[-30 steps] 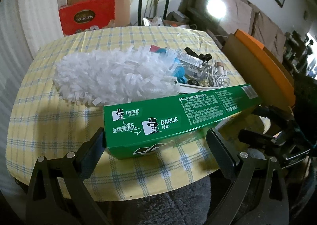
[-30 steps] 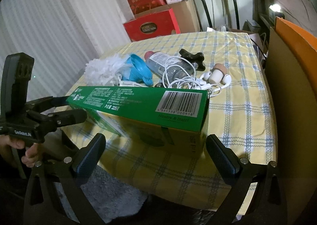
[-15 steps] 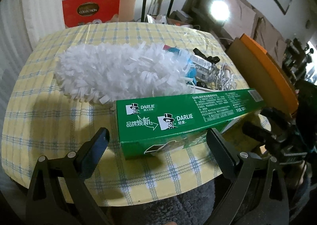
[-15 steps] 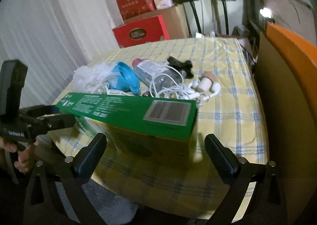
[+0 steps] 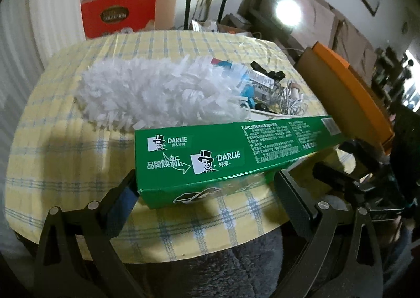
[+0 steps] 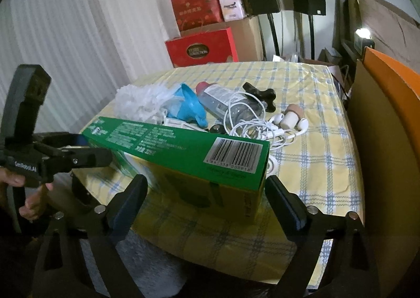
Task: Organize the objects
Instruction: 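Close both grippers on the green box and lift it off the table, then carry the held green box with both grippers toward the orange cardboard box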
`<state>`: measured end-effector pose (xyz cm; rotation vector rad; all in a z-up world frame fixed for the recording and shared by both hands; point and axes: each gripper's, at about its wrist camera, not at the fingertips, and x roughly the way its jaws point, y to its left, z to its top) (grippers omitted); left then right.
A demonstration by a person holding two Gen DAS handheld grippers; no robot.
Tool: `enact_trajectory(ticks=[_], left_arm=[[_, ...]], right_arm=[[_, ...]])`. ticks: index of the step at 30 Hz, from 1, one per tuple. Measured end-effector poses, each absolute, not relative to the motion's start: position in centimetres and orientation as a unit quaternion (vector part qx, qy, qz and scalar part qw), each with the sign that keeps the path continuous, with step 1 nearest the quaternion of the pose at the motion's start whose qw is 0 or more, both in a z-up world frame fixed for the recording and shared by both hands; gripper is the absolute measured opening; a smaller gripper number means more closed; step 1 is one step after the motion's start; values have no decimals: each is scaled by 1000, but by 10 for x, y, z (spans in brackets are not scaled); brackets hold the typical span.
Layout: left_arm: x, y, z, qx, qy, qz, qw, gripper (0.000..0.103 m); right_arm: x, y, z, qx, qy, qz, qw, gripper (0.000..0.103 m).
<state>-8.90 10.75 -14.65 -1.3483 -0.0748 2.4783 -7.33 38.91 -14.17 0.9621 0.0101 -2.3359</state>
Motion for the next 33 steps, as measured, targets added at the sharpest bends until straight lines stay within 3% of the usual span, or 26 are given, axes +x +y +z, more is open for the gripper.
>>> enact_trajectory(ticks=[8,33], left_arm=[[-81,121,-140,-449,0,881,147,97],[-59,123,-104,-387,13,913,131,94]], right_arm=[[-72,389,-142,362,14,-890,278,85],[-59,392,-109,327,17,-903,277,87]])
